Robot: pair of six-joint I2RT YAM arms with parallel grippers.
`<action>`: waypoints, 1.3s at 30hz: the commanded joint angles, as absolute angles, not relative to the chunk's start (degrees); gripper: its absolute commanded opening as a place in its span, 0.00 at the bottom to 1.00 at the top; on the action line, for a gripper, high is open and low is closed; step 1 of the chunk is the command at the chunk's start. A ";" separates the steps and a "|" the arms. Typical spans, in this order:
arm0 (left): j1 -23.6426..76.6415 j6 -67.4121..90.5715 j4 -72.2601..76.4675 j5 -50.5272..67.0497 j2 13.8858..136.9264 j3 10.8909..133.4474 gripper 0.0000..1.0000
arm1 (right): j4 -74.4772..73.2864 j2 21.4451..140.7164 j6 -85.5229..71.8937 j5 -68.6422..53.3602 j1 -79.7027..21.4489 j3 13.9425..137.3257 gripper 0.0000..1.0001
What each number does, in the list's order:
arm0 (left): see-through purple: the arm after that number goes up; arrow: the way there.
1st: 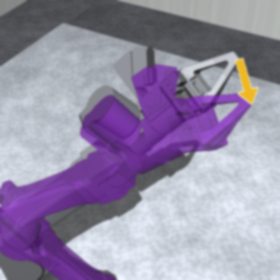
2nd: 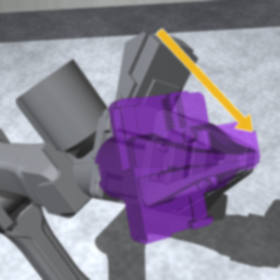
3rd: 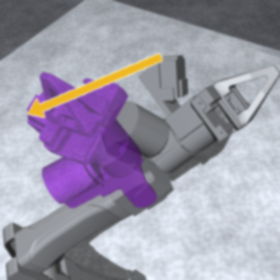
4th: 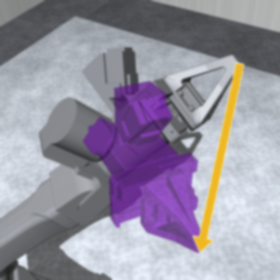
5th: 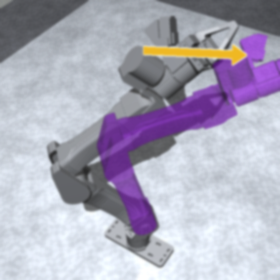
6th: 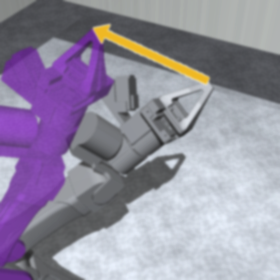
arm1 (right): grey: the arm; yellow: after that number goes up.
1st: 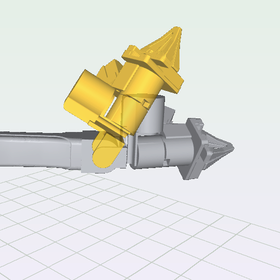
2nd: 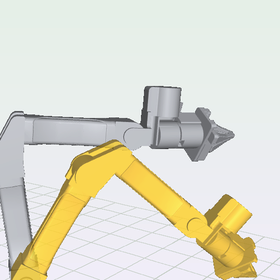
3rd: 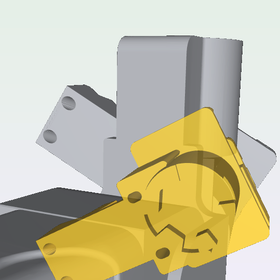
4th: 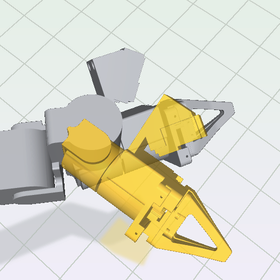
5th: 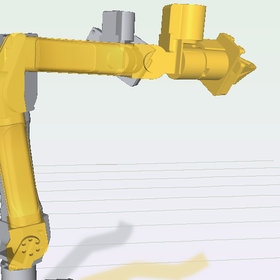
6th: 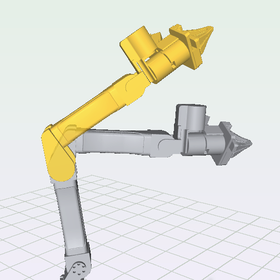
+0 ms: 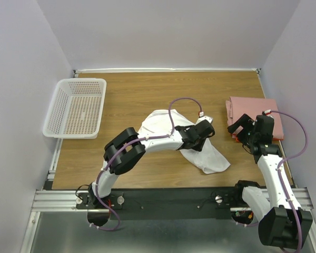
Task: Fold and stack the t-shirts
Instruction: Flatten the tshirt out
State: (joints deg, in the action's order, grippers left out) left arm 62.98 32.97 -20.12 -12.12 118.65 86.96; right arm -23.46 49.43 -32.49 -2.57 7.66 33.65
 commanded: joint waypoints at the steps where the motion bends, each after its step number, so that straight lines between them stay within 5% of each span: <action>1: 63.46 33.14 -21.89 -12.40 119.71 88.42 0.42 | -24.52 49.75 -31.73 -3.08 7.56 33.13 1.00; 8: 63.46 32.78 -22.41 -11.25 121.46 88.68 0.43 | -24.52 49.83 -31.73 -2.81 7.56 33.13 1.00; 14: 63.46 33.84 -23.29 -12.57 120.41 88.24 0.00 | -24.52 50.36 -31.73 -2.90 7.56 33.13 1.00; 27: 61.01 35.94 -23.90 -19.33 104.07 78.33 0.00 | -23.20 52.99 -28.04 -10.28 5.81 32.69 1.00; 39: 49.84 47.35 -27.94 -29.25 82.90 53.73 0.00 | -31.20 57.57 -34.00 9.30 -15.19 35.24 1.00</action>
